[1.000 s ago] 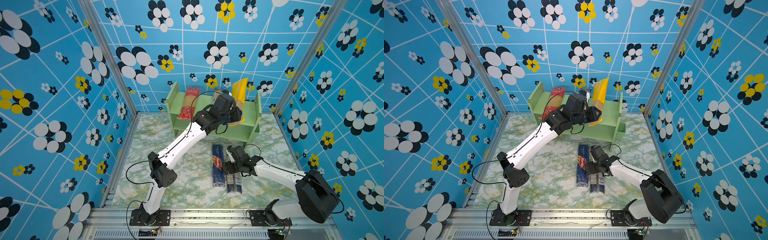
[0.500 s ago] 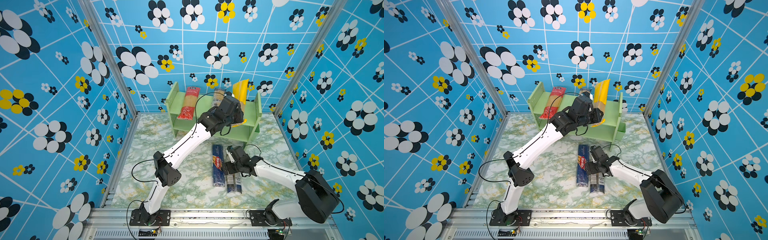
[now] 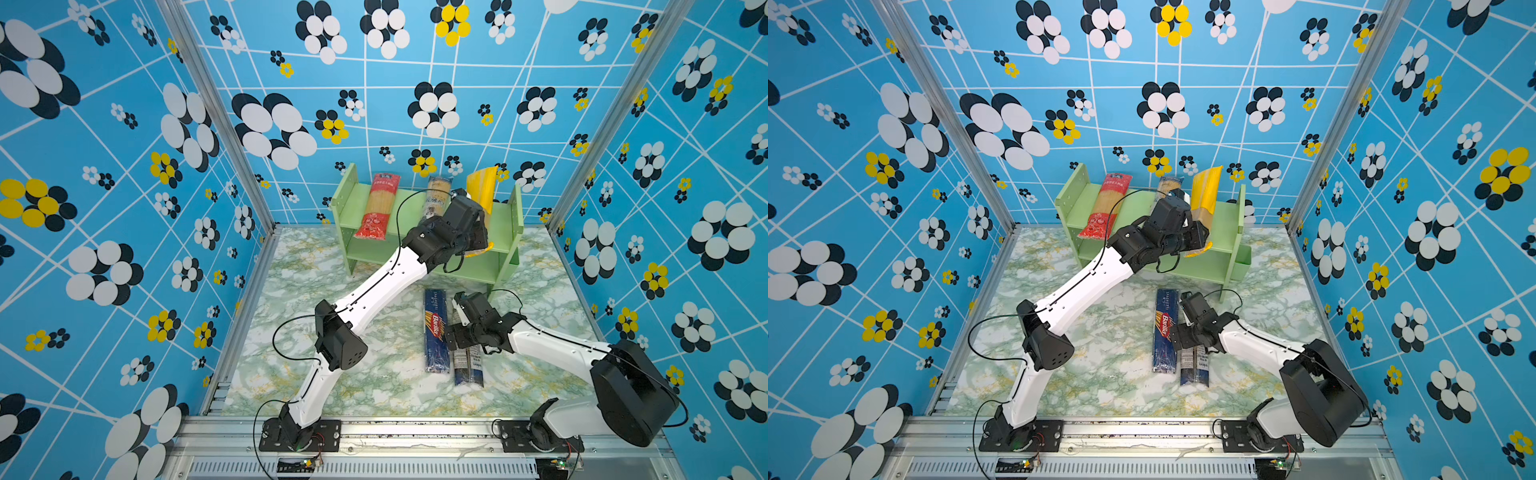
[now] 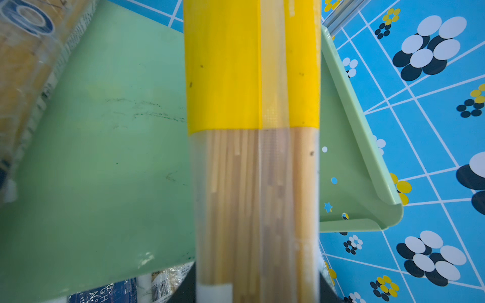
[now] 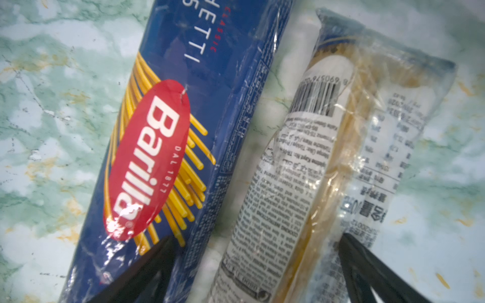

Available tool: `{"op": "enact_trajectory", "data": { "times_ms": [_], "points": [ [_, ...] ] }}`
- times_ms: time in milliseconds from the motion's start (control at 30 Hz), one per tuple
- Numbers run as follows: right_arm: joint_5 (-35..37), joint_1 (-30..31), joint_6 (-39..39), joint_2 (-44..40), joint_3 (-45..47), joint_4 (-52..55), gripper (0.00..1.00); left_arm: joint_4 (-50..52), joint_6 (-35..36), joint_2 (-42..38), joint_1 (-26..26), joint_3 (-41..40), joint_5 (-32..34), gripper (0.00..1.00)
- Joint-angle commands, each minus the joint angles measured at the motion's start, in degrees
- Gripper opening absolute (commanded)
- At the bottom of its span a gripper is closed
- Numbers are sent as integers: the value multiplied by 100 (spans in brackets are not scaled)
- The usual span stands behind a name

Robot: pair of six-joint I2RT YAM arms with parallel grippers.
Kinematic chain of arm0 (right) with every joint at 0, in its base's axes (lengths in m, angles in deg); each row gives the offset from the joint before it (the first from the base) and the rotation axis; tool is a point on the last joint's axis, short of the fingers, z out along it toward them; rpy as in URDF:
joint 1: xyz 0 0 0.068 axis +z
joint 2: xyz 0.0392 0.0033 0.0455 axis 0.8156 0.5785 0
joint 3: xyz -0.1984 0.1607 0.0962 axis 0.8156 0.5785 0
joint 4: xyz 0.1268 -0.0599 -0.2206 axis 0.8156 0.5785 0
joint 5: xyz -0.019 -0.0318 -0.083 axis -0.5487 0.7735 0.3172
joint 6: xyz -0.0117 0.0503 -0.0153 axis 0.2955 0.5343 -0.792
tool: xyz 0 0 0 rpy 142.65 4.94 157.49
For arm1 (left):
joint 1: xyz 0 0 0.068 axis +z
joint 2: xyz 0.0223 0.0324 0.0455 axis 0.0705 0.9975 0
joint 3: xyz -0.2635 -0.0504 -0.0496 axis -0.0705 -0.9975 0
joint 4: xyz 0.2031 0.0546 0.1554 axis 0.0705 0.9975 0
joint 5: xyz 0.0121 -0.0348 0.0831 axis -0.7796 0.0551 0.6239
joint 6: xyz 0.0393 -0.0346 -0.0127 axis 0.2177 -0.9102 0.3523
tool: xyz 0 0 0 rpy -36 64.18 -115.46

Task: Arrange pasta packages on shelves
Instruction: Place the pasta bag on the shelf.

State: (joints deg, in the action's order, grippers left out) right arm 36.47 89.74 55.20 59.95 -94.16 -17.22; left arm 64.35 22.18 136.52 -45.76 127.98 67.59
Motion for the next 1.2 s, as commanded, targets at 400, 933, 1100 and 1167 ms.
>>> {"op": "enact_trajectory", "data": {
  "times_ms": [400,933,1100,1167],
  "points": [
    [-103,15,22,7,136,91,99,-1097,699,3,-111,370,725,0],
    [-120,15,33,24,145,82,99,-1174,806,140,-109,376,792,7],
    [-116,14,42,-6,147,98,99,-1140,766,166,-109,376,812,15],
    [-116,12,45,-11,153,100,99,-1121,753,167,-108,370,827,17]
  ]
}}
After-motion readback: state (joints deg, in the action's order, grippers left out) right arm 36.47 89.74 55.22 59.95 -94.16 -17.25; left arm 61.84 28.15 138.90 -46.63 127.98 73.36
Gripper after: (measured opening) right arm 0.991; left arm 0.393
